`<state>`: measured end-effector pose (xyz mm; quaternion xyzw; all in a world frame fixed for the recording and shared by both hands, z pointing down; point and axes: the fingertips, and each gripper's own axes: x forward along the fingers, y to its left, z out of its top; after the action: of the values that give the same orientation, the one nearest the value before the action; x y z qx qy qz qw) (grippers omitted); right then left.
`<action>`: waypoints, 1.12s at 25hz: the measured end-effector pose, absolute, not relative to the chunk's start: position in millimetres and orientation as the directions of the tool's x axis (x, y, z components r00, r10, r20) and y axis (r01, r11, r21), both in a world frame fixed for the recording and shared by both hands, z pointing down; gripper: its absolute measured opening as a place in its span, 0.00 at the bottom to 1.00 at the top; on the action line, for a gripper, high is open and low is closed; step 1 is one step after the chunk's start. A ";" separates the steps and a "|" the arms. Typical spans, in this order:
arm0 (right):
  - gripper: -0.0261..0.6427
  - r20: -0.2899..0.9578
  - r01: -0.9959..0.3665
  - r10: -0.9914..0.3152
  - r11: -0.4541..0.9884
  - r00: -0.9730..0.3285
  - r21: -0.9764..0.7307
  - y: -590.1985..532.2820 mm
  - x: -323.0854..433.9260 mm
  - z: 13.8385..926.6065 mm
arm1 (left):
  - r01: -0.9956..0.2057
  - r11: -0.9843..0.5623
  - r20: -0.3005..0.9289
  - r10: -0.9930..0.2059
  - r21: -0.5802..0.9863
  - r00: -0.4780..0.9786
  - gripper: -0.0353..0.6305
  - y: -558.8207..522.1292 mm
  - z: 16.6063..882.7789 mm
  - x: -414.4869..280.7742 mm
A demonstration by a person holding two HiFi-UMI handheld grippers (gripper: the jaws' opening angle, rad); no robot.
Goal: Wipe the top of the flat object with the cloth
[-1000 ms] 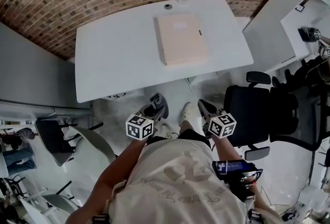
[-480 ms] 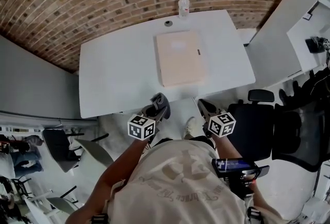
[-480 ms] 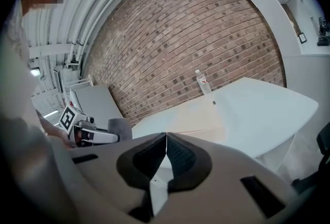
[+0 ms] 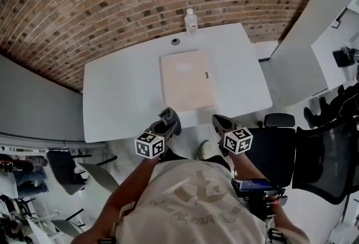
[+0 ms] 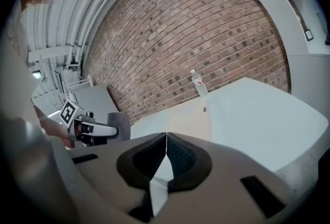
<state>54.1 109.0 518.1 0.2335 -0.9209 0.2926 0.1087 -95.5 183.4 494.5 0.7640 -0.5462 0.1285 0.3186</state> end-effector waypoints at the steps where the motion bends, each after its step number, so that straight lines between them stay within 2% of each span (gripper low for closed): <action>1: 0.07 0.339 -0.496 -0.367 0.717 -0.866 -0.490 105.4 55.5 518.1 | -0.918 -0.196 0.546 -0.753 0.345 0.366 0.21 180.1 494.0 -95.9; 16: 0.07 0.412 -0.565 -0.400 0.688 -0.819 -0.456 50.0 33.8 517.2 | -0.901 -0.192 0.531 -0.753 0.388 0.389 0.21 127.1 503.8 -129.2; 28: 0.07 0.447 -0.643 -0.474 0.655 -0.758 -0.397 -7.6 -2.1 510.4 | -0.872 -0.261 0.469 -0.760 0.413 0.450 0.21 53.4 493.8 -176.5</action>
<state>-2.1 -7.6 510.4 0.3117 -0.8965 0.2748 0.1538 -176.5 53.4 493.8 0.7892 -0.5169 0.0881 0.3196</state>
